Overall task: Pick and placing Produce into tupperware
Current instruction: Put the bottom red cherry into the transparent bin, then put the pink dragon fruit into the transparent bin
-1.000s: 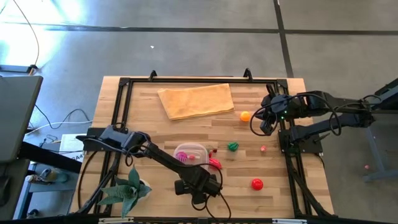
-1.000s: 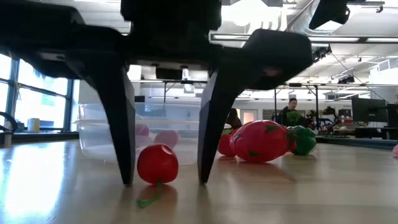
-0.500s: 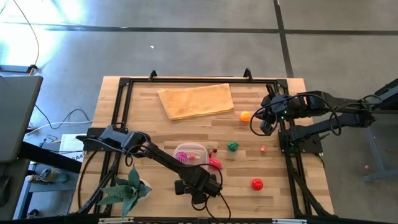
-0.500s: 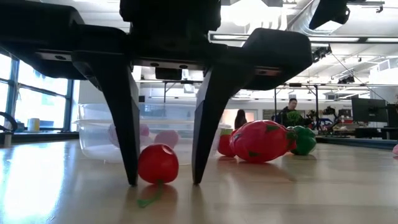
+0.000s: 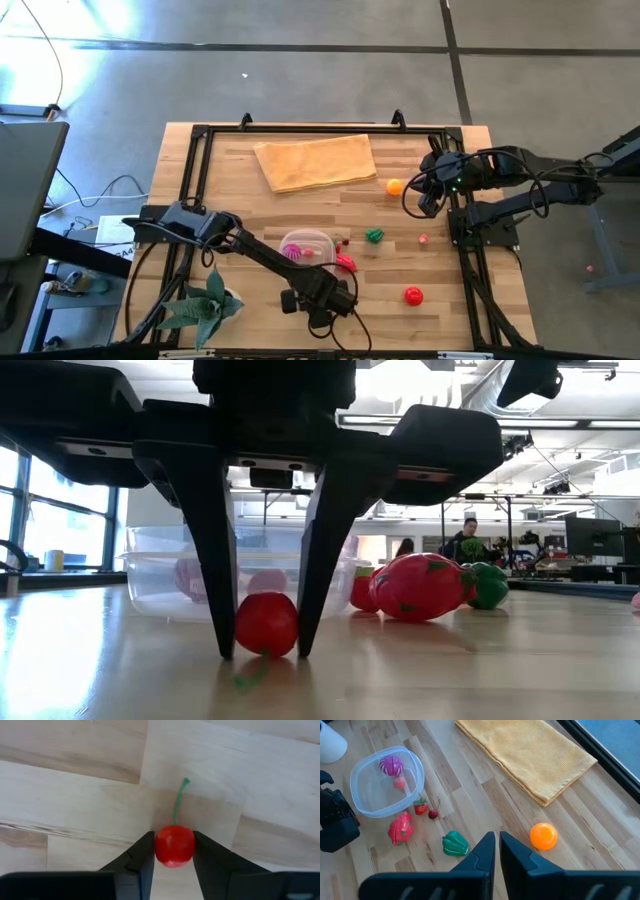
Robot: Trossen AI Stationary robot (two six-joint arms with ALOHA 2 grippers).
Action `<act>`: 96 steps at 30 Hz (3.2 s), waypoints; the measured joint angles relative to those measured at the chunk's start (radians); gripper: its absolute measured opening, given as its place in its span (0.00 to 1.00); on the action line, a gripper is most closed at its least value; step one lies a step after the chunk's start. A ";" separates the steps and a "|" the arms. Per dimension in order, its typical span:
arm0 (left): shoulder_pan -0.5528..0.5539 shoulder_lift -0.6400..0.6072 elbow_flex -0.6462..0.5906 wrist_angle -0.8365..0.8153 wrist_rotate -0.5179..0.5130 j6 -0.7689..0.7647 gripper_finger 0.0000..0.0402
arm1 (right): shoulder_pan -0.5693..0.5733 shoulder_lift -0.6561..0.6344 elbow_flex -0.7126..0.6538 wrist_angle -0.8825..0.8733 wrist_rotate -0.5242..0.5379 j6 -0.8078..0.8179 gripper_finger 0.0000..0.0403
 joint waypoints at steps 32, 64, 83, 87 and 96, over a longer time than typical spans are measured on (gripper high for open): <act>0.021 -0.015 0.346 -0.278 -0.130 -0.057 0.28 | 0.000 0.000 0.000 0.000 0.000 0.000 0.05; 0.303 -0.030 0.312 -0.478 0.033 -0.290 0.07 | 0.000 0.000 0.000 0.000 0.000 0.000 0.05; 0.352 -0.320 0.313 -0.435 -0.106 -0.431 0.01 | 0.000 0.000 0.000 0.000 0.000 0.000 0.05; 0.376 -0.402 0.249 -0.354 -0.103 -0.460 0.00 | 0.000 0.000 0.000 0.000 0.000 0.000 0.05; 0.384 -0.602 -0.261 0.181 0.106 -0.544 0.00 | 0.000 0.000 0.000 0.000 0.000 -0.002 0.05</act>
